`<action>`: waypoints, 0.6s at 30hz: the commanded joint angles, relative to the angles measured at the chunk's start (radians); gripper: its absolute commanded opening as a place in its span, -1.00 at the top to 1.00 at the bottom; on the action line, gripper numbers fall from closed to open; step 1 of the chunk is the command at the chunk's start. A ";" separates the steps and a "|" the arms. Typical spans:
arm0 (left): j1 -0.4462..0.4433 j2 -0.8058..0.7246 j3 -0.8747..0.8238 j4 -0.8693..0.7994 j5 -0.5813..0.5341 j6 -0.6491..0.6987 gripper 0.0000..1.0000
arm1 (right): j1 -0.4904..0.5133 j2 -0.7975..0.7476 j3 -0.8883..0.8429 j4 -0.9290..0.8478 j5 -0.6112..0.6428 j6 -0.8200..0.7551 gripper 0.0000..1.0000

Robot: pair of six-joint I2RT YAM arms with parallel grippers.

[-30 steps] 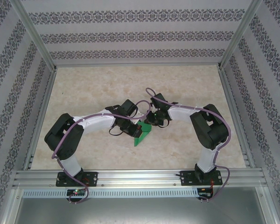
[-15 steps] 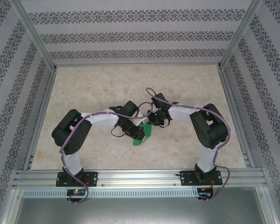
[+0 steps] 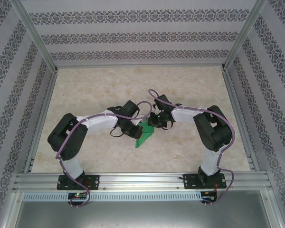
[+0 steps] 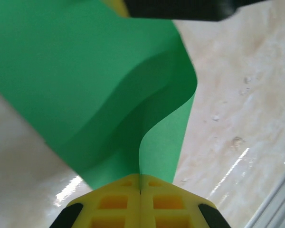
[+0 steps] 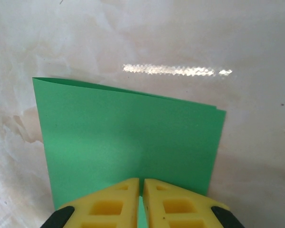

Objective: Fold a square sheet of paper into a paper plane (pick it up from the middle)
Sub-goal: Third fold the triangle at the center of the table.

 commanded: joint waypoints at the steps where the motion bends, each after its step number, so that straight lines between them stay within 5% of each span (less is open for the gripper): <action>1: 0.014 0.034 0.029 -0.020 -0.041 0.010 0.99 | 0.010 0.034 -0.015 -0.048 0.039 -0.022 0.74; 18: 0.014 0.037 0.023 0.042 -0.060 0.036 0.97 | 0.020 0.033 -0.020 -0.032 0.022 -0.020 0.74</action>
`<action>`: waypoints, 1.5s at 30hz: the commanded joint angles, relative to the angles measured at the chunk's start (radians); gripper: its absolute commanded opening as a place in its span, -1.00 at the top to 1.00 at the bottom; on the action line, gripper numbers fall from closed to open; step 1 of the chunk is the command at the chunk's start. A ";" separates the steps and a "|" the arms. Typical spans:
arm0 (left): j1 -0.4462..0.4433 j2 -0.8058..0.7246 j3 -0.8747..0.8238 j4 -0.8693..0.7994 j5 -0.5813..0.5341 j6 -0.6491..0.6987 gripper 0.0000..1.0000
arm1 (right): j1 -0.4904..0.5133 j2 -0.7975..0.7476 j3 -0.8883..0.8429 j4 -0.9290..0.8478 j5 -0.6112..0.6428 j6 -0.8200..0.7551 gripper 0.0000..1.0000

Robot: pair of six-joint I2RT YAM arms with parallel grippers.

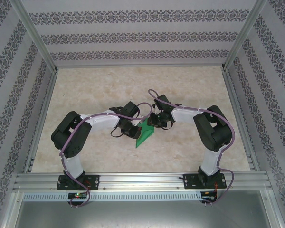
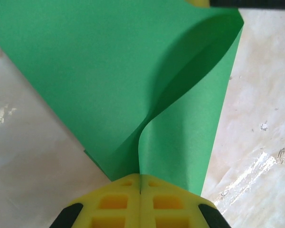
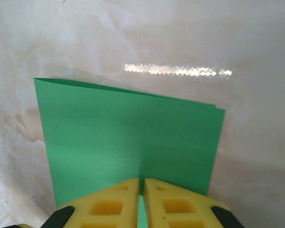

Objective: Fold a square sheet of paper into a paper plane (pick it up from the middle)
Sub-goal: Third fold the triangle at the center of the table.

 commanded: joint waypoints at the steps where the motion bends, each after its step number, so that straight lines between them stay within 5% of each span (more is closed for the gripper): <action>1: 0.008 -0.011 0.025 0.033 0.008 0.034 0.97 | 0.018 0.033 -0.022 -0.034 0.026 -0.017 0.74; 39: 0.008 0.017 -0.042 0.072 -0.015 -0.005 0.93 | 0.020 0.046 -0.023 -0.020 0.025 -0.005 0.73; 45: 0.009 0.006 -0.059 0.055 -0.027 -0.007 0.94 | 0.010 -0.051 -0.053 0.052 0.032 0.040 0.71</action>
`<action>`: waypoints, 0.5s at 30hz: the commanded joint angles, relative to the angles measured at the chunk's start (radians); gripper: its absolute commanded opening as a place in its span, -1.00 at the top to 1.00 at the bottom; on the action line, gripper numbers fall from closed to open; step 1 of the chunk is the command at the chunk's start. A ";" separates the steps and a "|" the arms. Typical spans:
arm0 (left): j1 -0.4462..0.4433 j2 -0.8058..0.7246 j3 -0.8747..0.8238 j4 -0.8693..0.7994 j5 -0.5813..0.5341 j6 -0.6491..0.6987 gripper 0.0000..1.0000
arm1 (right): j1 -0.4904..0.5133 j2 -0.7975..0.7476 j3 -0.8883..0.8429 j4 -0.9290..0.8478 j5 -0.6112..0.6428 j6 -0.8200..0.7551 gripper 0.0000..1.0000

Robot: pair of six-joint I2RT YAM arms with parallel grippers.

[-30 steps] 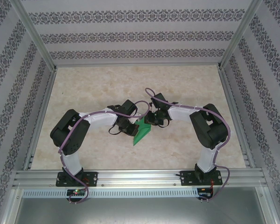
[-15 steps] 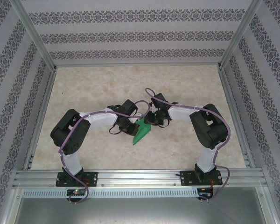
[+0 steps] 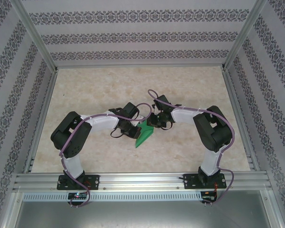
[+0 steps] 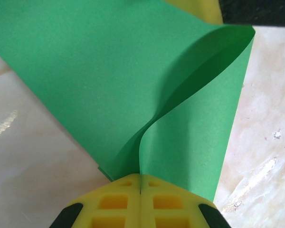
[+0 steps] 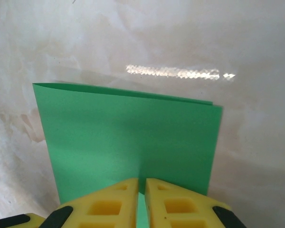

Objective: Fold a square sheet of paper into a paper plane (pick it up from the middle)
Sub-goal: Third fold the triangle at the center of the table.

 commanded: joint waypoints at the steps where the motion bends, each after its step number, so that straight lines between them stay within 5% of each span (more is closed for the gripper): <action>1: 0.008 0.008 -0.025 -0.005 -0.001 -0.009 0.94 | 0.002 -0.072 -0.041 0.025 0.040 0.035 0.70; 10: 0.008 0.012 -0.016 -0.001 0.023 -0.007 0.94 | 0.054 -0.350 -0.286 0.244 0.077 0.260 0.76; 15: 0.008 0.010 -0.019 0.010 0.043 -0.008 0.94 | 0.132 -0.333 -0.358 0.379 0.059 0.389 0.84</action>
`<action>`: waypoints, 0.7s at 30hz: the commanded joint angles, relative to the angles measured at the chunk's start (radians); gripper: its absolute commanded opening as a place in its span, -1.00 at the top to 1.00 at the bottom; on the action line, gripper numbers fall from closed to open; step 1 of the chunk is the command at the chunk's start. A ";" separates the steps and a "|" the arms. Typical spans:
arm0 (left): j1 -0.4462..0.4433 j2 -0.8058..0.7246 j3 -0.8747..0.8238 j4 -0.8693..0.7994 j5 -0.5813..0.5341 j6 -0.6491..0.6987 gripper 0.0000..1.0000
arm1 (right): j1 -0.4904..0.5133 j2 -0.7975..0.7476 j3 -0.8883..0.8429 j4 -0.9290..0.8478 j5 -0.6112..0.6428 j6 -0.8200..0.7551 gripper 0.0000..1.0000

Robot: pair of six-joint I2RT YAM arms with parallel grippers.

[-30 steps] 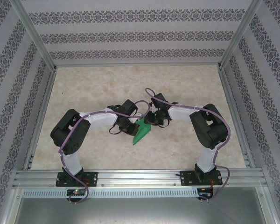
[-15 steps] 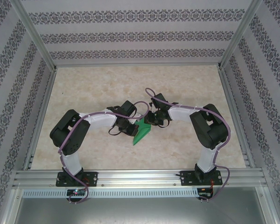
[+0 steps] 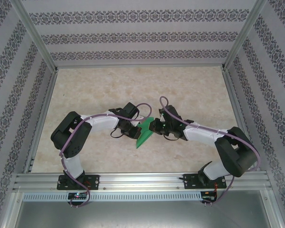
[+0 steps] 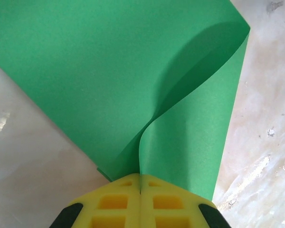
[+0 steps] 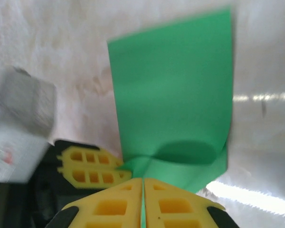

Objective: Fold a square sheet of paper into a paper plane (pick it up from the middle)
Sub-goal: Third fold the triangle at the center of the table.

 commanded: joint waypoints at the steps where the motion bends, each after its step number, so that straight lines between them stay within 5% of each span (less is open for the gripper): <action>1: 0.007 0.012 -0.016 0.007 0.022 -0.008 0.94 | 0.049 0.044 0.009 0.107 0.016 0.105 0.85; 21: 0.008 0.014 -0.005 -0.006 0.027 0.004 0.91 | 0.091 0.194 0.103 -0.069 0.043 0.033 0.82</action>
